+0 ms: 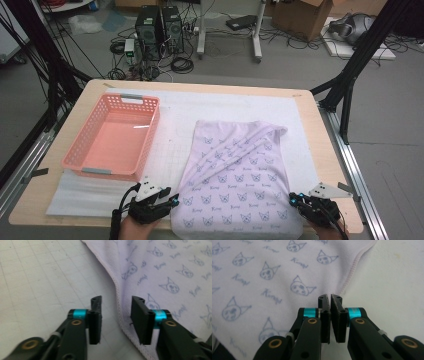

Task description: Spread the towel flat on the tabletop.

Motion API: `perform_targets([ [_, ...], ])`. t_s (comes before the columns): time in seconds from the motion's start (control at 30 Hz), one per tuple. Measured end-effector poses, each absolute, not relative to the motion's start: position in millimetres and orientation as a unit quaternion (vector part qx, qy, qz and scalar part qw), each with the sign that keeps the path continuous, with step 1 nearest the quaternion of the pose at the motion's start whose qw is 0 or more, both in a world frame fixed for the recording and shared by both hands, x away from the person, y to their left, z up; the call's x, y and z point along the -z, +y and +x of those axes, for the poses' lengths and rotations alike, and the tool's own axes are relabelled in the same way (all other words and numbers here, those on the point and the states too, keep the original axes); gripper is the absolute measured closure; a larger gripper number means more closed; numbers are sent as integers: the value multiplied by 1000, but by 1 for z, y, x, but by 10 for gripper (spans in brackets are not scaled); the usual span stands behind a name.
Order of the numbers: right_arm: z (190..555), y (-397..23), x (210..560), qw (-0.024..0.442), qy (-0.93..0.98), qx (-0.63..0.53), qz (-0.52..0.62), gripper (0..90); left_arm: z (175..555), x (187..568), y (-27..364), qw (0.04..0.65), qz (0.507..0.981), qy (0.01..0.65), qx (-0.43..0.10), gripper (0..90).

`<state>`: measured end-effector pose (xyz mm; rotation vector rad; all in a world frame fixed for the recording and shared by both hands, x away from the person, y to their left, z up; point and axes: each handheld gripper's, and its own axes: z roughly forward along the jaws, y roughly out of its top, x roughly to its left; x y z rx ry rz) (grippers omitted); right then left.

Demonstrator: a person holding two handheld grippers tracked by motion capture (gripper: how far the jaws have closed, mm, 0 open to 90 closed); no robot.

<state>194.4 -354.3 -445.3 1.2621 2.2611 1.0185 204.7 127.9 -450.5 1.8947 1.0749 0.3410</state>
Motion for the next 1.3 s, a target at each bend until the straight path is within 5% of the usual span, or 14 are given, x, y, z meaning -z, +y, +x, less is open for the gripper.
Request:
perform_targets([
  [0.3, 157, -388, 445, 168, 787, -362, 471, 867, 222, 453, 113, 458, 770, 428, -119, 500],
  [0.4, 157, -386, 443, 177, 787, -359, 469, 787, 230, 454, 104, 455, 773, 427, -113, 504],
  [0.43, 157, -385, 443, 183, 783, -361, 471, 749, 231, 454, 101, 451, 776, 425, -117, 528],
  [0.5, 159, -385, 441, 191, 776, -367, 476, 700, 229, 453, 96, 427, 789, 416, -150, 749],
  [0.57, 161, -386, 440, 193, 768, -373, 483, 688, 229, 452, 99, 426, 791, 417, -137, 861],
  [0.8, 184, -379, 441, 194, 765, -382, 481, 663, 212, 451, 116, 428, 792, 415, -130, 865],
  [0.9, 199, -372, 441, 195, 765, -385, 479, 654, 209, 453, 118, 440, 787, 414, -124, 802],
  [1.03, 214, -363, 442, 196, 769, -382, 473, 627, 213, 450, 117, 443, 782, 418, -132, 554],
  [1.3, 233, -362, 442, 197, 768, -387, 471, 621, 231, 445, 121, 493, 755, 411, -132, 442],
])
